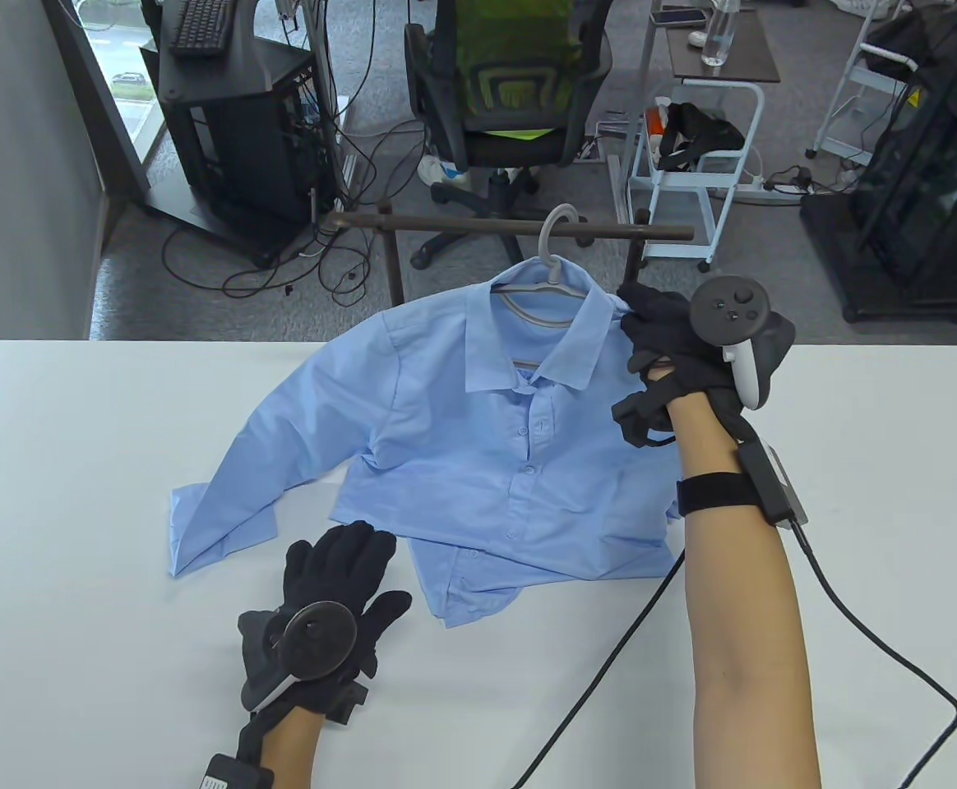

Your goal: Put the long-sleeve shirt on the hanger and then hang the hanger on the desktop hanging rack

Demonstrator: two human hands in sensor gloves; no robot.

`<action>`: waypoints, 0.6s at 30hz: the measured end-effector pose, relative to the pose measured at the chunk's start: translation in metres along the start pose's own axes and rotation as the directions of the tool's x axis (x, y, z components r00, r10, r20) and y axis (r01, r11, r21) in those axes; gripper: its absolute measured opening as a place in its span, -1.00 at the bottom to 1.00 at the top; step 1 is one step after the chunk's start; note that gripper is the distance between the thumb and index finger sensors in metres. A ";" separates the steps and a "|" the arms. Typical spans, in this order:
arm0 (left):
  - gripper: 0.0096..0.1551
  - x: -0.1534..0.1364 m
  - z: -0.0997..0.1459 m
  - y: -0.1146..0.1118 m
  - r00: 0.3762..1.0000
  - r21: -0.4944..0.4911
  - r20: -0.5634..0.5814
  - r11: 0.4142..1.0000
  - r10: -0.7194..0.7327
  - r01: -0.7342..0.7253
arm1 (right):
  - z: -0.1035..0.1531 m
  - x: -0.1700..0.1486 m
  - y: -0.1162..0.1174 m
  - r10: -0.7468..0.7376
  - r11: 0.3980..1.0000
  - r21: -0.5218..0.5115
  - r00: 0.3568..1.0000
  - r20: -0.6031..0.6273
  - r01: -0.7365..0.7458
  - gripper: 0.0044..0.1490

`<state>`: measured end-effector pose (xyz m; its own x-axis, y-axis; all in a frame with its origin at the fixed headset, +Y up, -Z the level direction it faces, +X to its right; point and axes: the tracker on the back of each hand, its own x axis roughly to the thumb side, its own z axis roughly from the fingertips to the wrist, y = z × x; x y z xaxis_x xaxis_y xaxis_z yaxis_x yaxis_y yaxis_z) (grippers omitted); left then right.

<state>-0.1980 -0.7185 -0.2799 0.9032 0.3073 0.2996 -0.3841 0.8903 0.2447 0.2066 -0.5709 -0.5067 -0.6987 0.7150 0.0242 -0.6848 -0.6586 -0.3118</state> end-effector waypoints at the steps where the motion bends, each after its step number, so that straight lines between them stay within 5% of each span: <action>1: -0.09 0.000 0.000 0.000 1.000 -0.002 0.000 1.000 -0.002 0.002 | 0.000 -0.002 0.001 -0.008 1.000 -0.004 1.000 0.003 0.008 -0.42; 11: -0.04 0.000 -0.002 -0.008 0.998 -0.054 0.004 0.997 -0.061 0.061 | 0.002 -0.001 0.002 0.065 0.998 -0.008 0.998 -0.022 -0.065 -0.34; 18: -0.01 0.006 -0.002 -0.008 0.998 -0.074 0.025 0.995 -0.066 0.067 | 0.018 0.008 -0.025 0.064 0.996 -0.066 0.998 -0.016 -0.065 -0.21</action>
<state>-0.1895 -0.7232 -0.2823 0.9214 0.2398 0.3059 -0.3073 0.9313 0.1956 0.2148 -0.5529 -0.4815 -0.7375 0.6752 -0.0110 -0.6230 -0.6866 -0.3748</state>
